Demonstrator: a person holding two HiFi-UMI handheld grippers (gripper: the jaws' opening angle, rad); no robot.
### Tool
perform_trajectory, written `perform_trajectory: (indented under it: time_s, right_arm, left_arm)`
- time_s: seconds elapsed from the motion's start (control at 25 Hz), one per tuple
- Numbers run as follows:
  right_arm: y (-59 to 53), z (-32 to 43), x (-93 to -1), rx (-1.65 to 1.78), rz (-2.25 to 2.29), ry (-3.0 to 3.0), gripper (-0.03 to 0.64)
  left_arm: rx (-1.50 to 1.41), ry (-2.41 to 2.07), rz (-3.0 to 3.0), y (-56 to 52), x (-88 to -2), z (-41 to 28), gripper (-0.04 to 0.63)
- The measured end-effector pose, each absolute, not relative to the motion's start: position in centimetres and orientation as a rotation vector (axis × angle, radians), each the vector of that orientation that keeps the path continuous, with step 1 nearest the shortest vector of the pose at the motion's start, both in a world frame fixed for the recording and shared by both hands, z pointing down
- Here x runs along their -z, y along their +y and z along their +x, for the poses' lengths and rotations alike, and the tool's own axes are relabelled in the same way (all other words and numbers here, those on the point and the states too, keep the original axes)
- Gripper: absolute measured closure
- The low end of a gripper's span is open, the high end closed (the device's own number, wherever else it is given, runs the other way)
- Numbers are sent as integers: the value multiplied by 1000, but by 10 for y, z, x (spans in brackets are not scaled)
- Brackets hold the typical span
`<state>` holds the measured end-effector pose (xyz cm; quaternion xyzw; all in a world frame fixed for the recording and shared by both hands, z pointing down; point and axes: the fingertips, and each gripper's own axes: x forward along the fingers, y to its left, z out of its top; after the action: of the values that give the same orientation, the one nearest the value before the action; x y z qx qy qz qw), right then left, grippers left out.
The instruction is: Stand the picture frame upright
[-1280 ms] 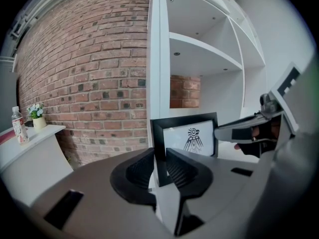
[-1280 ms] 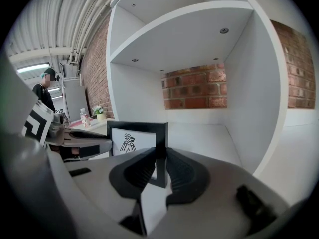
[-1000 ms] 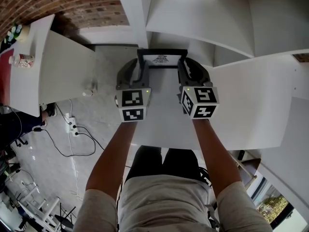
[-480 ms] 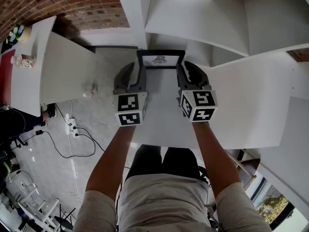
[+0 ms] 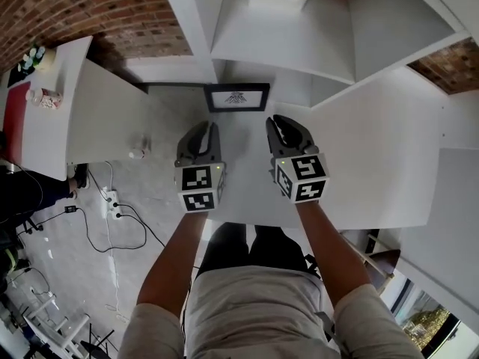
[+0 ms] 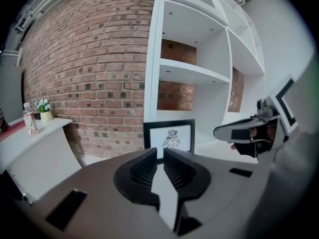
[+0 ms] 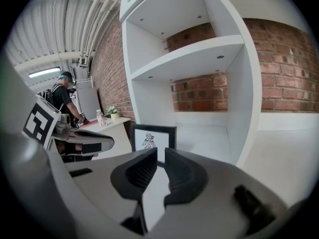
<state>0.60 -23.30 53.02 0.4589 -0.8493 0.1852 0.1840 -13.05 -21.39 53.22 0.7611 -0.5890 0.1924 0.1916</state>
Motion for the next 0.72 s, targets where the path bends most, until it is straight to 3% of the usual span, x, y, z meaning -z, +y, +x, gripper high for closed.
perform_trajectory:
  time_s: [0.24, 0.72]
  right_arm:
    - [-198, 13, -502, -517, 1165, -2453, 581]
    - [-115, 29, -436, -572, 1035, -2467, 588]
  left_arm:
    - [-553, -1634, 2156, -177, -505, -124, 578]
    - [-495, -1567, 2197, -99, -422, -102, 580]
